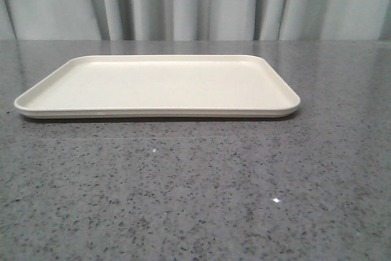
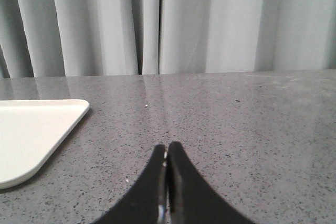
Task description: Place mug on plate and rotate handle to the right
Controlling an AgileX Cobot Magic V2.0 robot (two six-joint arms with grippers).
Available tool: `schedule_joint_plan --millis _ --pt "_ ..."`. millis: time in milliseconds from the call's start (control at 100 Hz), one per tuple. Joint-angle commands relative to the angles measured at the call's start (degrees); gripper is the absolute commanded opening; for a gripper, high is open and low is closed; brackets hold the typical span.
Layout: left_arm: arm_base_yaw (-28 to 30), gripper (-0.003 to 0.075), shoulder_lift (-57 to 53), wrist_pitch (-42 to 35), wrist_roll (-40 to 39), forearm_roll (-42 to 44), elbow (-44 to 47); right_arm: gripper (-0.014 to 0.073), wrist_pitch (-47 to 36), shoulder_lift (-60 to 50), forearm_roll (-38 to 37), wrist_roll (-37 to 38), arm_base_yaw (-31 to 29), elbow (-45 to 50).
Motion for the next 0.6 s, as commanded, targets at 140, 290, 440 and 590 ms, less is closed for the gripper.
schedule_joint_plan --millis 140,290,440,590 --pt "0.2 -0.002 -1.7 -11.2 -0.7 -0.1 0.5 -0.0119 -4.3 -1.2 -0.4 -0.2 -0.1 0.0" --pt "0.2 -0.002 -1.7 -16.4 -0.7 -0.1 0.5 -0.0119 -4.3 -1.2 -0.4 -0.2 -0.1 0.0" --pt "0.2 -0.002 -1.7 -18.8 -2.5 -0.5 0.5 -0.0119 -4.3 -1.2 -0.4 -0.2 -0.1 0.0" --pt "0.2 -0.002 -1.7 -18.6 -4.4 -1.5 0.5 -0.0119 -4.2 -1.2 -0.4 -0.2 -0.1 0.0"
